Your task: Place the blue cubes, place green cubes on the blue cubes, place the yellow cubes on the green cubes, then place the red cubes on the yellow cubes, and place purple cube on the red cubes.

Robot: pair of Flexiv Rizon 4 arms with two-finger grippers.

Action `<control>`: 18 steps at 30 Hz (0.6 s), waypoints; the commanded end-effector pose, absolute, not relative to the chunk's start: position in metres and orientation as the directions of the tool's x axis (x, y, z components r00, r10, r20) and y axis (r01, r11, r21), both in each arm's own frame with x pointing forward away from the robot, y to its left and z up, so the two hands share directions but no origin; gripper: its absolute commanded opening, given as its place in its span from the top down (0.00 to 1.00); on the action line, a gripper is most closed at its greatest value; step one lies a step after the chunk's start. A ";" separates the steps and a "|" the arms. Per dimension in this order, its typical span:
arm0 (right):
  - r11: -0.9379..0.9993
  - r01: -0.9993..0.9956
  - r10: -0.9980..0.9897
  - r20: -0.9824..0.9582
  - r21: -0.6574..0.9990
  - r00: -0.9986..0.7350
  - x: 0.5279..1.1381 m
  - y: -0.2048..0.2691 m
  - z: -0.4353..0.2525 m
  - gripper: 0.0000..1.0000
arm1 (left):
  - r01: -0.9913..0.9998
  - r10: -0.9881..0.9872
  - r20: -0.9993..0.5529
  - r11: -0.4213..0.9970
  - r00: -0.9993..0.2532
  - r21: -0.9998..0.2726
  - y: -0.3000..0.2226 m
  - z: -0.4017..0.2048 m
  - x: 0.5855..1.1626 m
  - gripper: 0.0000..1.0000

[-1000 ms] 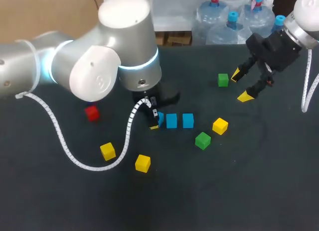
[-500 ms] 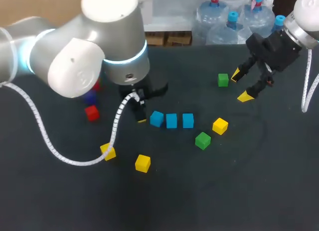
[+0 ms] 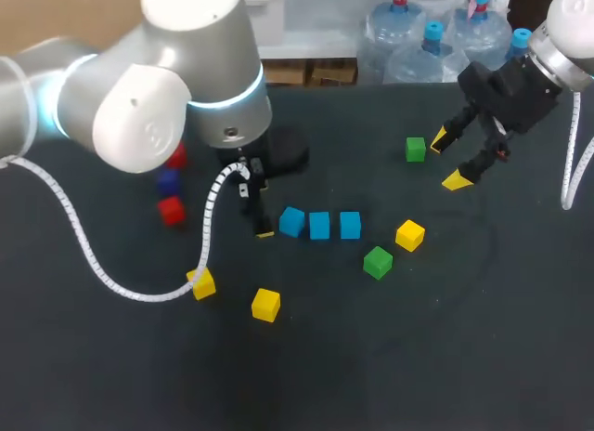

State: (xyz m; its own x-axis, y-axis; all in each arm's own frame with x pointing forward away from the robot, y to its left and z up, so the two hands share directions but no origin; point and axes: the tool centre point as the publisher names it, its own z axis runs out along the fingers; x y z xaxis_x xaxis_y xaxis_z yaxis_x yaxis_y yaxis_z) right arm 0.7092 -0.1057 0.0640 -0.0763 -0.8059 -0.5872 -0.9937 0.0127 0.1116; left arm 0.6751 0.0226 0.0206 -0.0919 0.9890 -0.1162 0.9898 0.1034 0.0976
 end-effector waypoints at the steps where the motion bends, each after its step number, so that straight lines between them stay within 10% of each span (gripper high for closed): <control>1: 0.012 -0.994 -0.805 -0.588 0.111 -0.076 0.709 -0.106 0.064 0.00 | 0.996 0.995 -0.088 0.054 -0.048 0.072 0.017 0.013 0.690 0.00; 18: 0.012 -0.994 -0.805 -0.588 0.111 -0.076 0.709 -0.106 0.064 0.00 | 0.995 0.997 -0.047 -0.060 0.064 0.081 -0.001 0.011 0.715 0.00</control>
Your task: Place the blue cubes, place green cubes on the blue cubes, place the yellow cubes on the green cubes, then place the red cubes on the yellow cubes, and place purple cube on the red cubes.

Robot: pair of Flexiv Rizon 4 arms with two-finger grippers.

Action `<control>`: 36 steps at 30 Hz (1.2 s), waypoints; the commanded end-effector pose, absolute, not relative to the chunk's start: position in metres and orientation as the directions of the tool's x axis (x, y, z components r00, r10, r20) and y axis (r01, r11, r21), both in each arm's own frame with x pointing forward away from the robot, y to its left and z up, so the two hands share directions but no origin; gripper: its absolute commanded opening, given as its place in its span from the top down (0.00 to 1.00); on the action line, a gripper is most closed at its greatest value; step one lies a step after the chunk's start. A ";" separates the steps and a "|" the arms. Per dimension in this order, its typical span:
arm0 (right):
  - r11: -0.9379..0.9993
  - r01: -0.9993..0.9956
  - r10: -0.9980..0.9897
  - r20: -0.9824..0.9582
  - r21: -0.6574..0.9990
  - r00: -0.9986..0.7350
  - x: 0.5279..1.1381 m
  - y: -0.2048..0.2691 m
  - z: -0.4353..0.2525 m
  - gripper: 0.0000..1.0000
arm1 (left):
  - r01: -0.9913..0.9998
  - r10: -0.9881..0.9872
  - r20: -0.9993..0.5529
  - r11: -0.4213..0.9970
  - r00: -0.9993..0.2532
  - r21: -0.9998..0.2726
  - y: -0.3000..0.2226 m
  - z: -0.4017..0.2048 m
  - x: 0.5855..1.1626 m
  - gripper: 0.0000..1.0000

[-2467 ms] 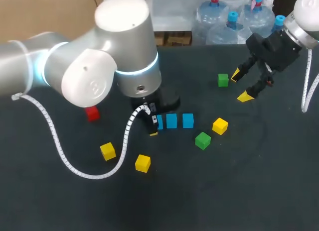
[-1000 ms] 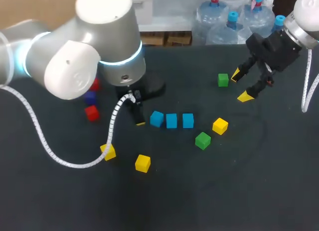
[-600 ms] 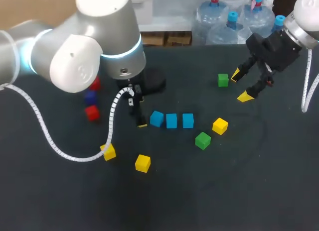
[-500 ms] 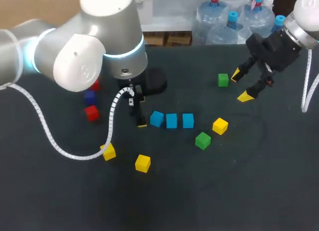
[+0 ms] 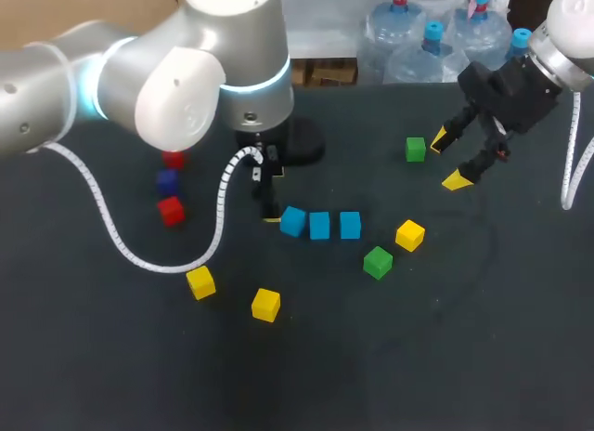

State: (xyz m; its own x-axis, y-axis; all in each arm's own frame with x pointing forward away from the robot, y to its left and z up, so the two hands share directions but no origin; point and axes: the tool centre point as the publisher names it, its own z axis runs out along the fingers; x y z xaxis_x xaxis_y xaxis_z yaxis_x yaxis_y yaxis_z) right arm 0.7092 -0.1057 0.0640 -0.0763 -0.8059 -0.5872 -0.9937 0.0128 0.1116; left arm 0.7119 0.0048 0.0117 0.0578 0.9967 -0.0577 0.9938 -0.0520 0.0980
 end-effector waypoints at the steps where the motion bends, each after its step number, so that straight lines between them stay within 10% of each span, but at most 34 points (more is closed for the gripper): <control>1: 0.012 -0.994 -0.805 -0.588 0.111 -0.076 0.709 -0.106 0.064 0.00 | 0.995 0.997 -0.047 -0.061 0.065 0.081 -0.002 0.011 0.714 0.00; 36: 0.012 -0.994 -0.805 -0.588 0.111 -0.076 0.709 -0.106 0.064 0.00 | 1.000 1.000 -0.016 -0.027 0.026 -0.008 -0.010 0.007 0.686 0.00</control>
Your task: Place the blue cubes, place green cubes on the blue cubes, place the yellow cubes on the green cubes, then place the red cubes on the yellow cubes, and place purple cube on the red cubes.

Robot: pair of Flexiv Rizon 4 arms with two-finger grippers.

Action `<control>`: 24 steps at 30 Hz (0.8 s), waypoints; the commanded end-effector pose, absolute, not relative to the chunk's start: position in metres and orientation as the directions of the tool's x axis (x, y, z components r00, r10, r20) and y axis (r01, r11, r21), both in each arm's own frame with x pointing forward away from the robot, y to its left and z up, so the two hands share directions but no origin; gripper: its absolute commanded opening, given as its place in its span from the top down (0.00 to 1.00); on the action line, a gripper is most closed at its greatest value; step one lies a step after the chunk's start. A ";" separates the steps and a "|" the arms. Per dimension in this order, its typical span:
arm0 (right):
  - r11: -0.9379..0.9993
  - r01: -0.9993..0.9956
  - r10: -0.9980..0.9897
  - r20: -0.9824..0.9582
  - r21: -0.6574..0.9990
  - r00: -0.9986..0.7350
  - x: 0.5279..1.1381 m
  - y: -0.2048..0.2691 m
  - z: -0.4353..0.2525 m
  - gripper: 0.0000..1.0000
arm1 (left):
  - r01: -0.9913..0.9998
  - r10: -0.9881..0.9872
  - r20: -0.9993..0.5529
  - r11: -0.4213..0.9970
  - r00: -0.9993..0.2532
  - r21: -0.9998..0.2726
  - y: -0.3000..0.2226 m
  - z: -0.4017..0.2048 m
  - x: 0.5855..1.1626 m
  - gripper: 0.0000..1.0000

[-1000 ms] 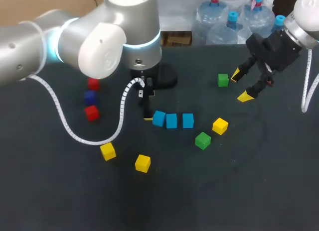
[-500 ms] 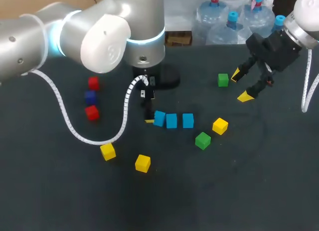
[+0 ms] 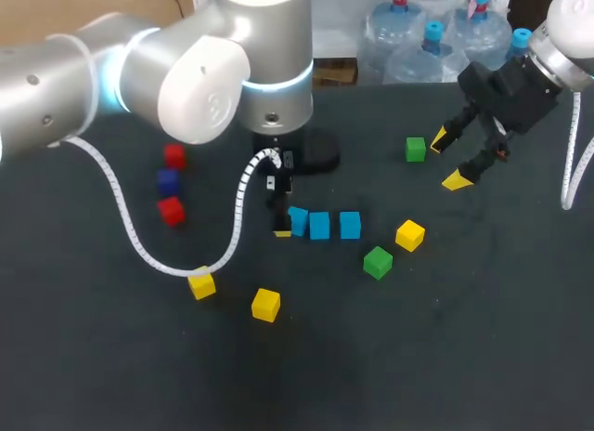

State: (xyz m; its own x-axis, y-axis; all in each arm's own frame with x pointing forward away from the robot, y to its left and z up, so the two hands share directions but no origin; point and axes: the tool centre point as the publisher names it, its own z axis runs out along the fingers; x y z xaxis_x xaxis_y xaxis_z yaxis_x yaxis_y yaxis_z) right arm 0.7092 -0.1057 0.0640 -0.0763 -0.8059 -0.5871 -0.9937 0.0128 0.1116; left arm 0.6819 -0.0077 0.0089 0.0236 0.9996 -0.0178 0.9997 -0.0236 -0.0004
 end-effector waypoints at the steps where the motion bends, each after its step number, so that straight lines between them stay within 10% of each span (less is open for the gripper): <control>1: 0.012 -0.994 -0.805 -0.588 0.111 -0.076 0.709 -0.106 0.064 0.00 | 1.000 0.999 -0.017 -0.027 0.027 -0.009 -0.010 0.006 0.686 0.00; 24: 0.012 -0.994 -0.805 -0.588 0.111 -0.076 0.709 -0.106 0.064 0.00 | 0.999 0.999 -0.017 -0.038 0.038 -0.026 -0.013 -0.003 0.694 0.00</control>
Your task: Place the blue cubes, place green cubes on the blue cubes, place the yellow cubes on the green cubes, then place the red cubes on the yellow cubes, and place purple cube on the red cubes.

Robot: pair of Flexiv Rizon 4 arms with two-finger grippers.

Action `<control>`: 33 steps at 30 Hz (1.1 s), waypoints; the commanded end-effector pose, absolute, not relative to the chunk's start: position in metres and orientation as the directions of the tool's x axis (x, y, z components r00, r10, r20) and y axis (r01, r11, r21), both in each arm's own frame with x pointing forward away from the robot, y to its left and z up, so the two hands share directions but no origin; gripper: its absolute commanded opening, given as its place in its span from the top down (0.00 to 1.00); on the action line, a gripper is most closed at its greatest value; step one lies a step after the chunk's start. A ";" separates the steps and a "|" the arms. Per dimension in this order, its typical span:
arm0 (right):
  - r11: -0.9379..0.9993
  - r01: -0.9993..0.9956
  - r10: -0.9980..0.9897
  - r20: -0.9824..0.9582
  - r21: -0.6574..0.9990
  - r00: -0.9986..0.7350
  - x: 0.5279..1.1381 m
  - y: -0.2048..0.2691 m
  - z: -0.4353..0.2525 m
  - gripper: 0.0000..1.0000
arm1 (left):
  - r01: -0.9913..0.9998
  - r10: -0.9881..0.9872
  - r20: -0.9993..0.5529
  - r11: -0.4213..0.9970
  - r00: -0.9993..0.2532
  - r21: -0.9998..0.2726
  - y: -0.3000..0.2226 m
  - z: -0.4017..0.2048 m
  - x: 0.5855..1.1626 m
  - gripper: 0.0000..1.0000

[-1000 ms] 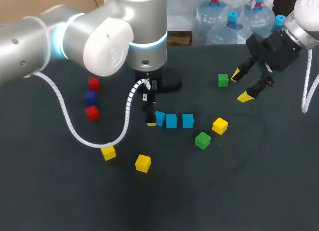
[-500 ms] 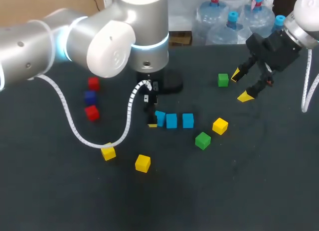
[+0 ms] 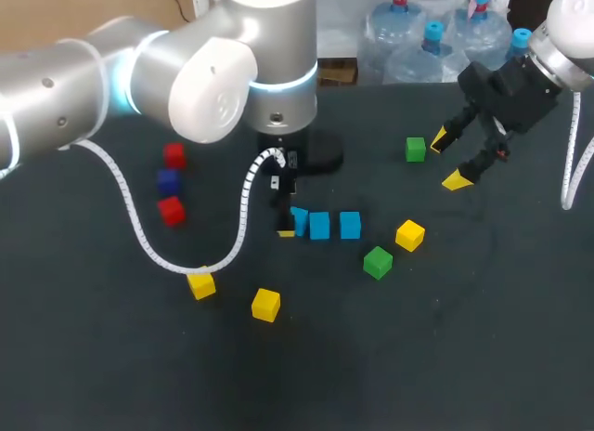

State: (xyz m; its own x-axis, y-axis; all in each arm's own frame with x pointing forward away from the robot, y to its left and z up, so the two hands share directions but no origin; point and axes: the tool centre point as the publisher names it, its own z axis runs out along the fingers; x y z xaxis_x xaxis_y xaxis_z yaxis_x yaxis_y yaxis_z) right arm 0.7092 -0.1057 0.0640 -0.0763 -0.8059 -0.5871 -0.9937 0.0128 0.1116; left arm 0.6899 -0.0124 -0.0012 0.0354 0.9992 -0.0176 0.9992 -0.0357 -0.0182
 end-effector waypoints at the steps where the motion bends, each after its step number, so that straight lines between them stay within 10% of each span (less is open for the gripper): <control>1: 0.012 -0.994 -0.805 -0.588 0.111 -0.076 0.709 -0.106 0.064 0.00 | 0.999 0.999 -0.016 -0.037 0.037 -0.028 -0.013 -0.004 0.694 0.00; 13: 0.012 -0.994 -0.805 -0.588 0.111 -0.076 0.709 -0.106 0.064 0.00 | 0.999 0.999 -0.019 -0.039 0.038 -0.032 -0.014 -0.004 0.693 0.00; 14: 0.012 -0.994 -0.805 -0.588 0.111 -0.076 0.709 -0.106 0.064 0.00 | 0.999 0.999 -0.019 -0.040 0.039 -0.031 -0.014 -0.004 0.693 0.34; 16: 0.012 -0.994 -0.805 -0.588 0.111 -0.076 0.709 -0.106 0.064 0.00 | 0.999 0.999 -0.019 -0.037 0.036 -0.033 -0.014 -0.005 0.692 0.62; 21: 0.012 -0.994 -0.805 -0.588 0.111 -0.076 0.709 -0.106 0.064 0.00 | 0.998 0.999 -0.020 -0.028 0.027 -0.051 -0.012 -0.009 0.688 0.73; 24: 0.012 -0.994 -0.805 -0.588 0.111 -0.076 0.709 -0.106 0.064 0.00 | 0.998 1.000 -0.020 -0.021 0.020 -0.060 -0.012 -0.011 0.686 0.97; 33: 0.012 -0.994 -0.805 -0.588 0.111 -0.076 0.709 -0.106 0.064 0.00 | 0.997 1.000 0.006 0.026 -0.025 -0.071 -0.008 -0.009 0.674 1.00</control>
State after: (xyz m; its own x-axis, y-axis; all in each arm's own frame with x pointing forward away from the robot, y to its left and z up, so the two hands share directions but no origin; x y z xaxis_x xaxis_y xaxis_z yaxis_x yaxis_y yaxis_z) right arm 0.7092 -0.1057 0.0640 -0.0763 -0.8059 -0.5872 -0.9937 0.0128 0.1116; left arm 0.6770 -0.0086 -0.0101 -0.0235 0.9997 0.0054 0.9969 0.0238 -0.0744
